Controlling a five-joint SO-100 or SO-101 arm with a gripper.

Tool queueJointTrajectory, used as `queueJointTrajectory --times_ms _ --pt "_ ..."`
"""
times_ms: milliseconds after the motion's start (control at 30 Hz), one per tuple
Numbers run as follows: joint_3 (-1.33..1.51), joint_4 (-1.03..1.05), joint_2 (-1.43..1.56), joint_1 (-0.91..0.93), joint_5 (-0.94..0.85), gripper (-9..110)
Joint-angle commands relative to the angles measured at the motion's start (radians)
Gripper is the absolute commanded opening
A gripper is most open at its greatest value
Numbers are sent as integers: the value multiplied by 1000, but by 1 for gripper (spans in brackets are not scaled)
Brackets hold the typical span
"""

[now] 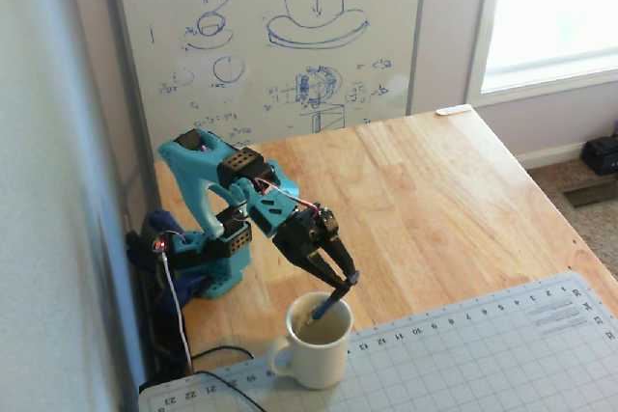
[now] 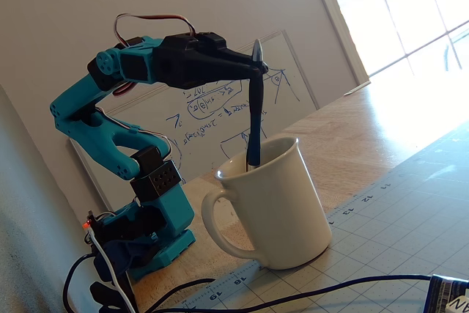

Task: Grasp a pen and put it in a mug.

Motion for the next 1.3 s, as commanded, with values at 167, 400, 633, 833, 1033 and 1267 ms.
queueJointTrajectory --times_ms 167,400,633,833,1033,1267 --pt "-35 -32 31 -6 6 11" --pt "-35 -32 120 -117 18 11" --pt "-23 -20 201 -222 350 11" --pt "-18 21 210 -387 764 8" --pt "-20 164 224 -612 1161 6" --pt "-20 298 250 -870 1660 6"
